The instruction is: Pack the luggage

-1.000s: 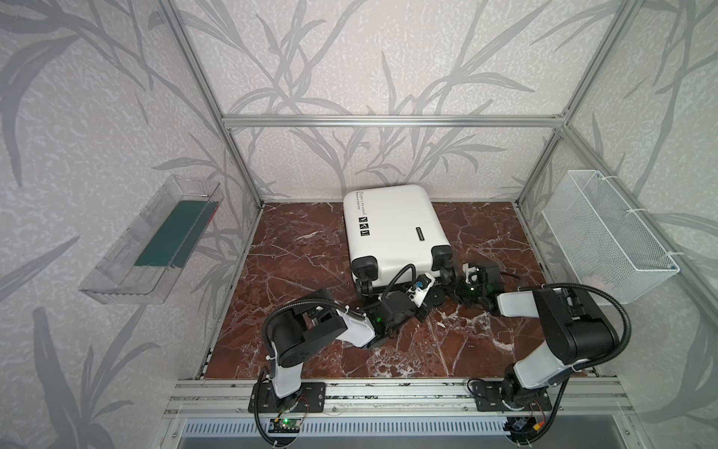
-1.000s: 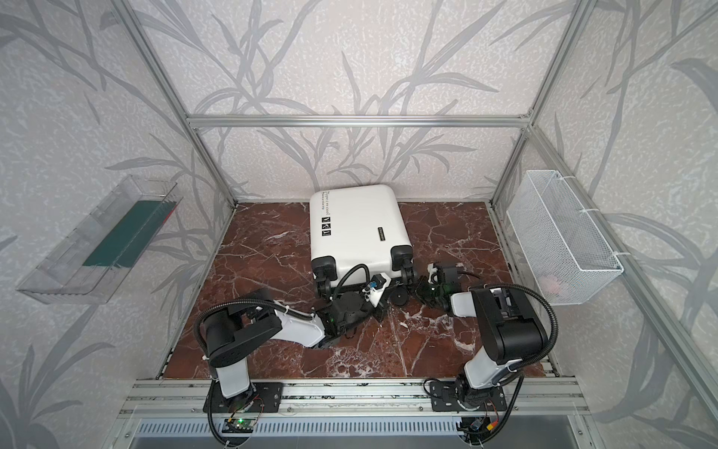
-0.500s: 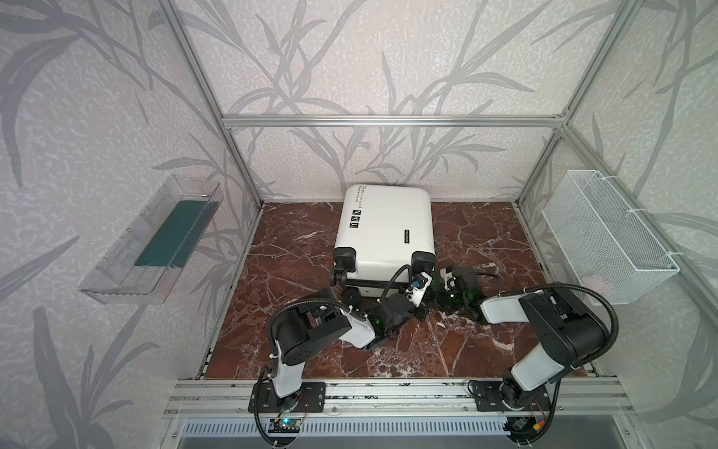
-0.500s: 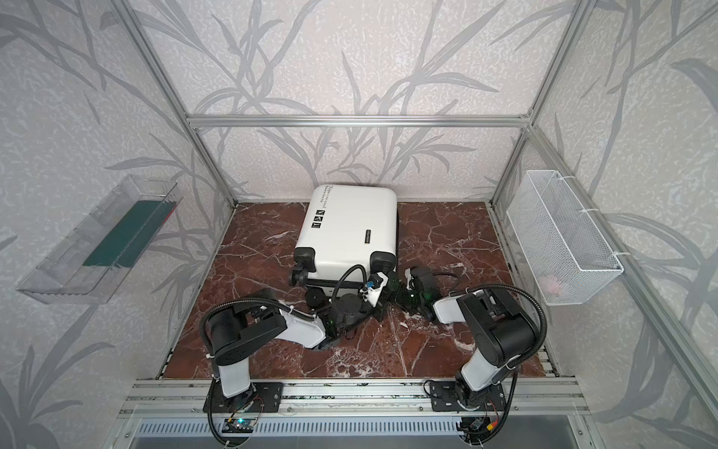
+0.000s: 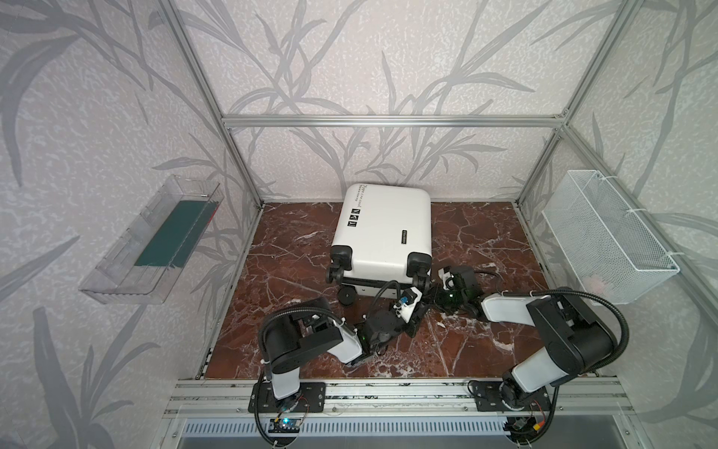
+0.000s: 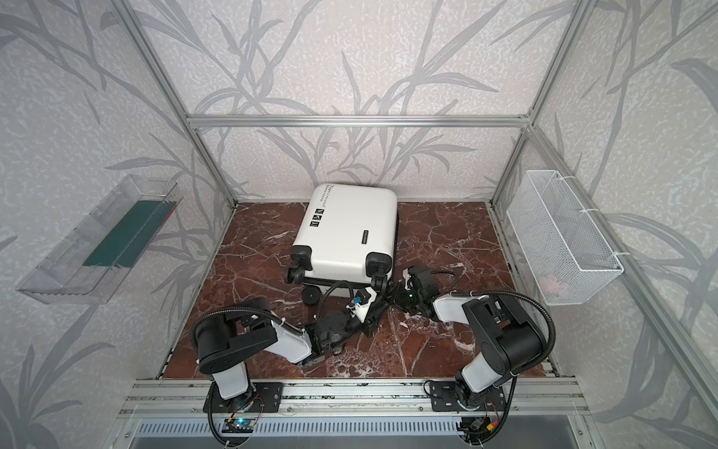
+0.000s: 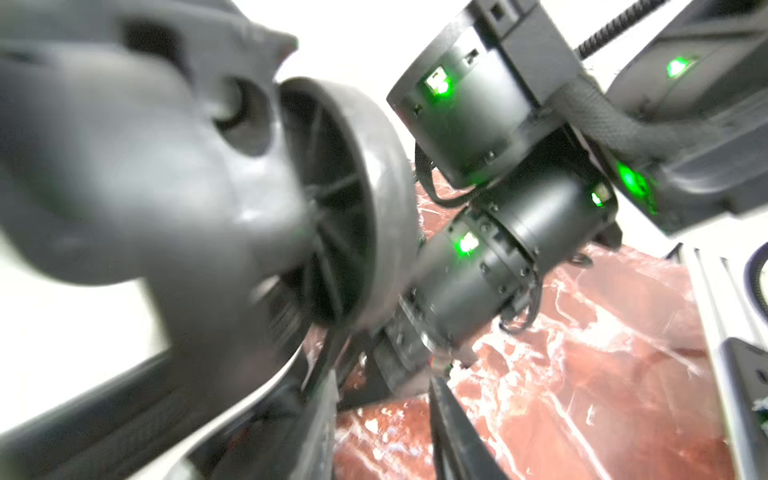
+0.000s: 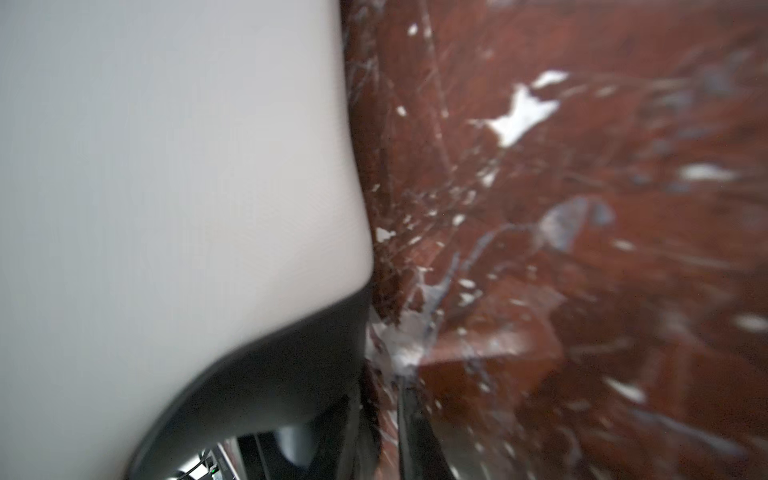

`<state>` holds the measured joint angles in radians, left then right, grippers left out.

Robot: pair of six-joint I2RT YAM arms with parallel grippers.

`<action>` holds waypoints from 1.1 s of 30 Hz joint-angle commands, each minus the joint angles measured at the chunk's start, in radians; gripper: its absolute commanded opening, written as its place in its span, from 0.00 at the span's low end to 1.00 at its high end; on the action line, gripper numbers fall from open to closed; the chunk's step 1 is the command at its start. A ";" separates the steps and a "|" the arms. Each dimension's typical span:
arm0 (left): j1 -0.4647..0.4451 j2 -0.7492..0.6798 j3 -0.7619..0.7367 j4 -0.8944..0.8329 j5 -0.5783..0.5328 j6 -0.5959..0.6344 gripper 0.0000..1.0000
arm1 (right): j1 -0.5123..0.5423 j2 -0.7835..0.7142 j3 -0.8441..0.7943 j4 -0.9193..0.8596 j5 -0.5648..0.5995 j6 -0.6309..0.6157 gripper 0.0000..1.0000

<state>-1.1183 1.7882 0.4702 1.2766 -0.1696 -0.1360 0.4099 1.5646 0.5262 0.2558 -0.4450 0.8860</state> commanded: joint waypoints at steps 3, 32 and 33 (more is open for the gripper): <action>-0.009 -0.132 -0.081 0.033 -0.058 0.005 0.53 | -0.047 -0.103 0.026 -0.244 0.079 -0.106 0.32; -0.015 -0.587 0.092 -0.761 -0.123 0.080 0.74 | -0.048 -0.705 0.067 -0.562 0.180 -0.473 0.73; -0.017 -0.569 0.102 -0.750 -0.118 0.082 0.75 | -0.029 -0.708 0.061 -0.558 0.189 -0.476 0.73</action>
<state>-1.1305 1.1866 0.5251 0.5186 -0.3077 -0.0780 0.3477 0.8753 0.6044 -0.3336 -0.2455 0.4564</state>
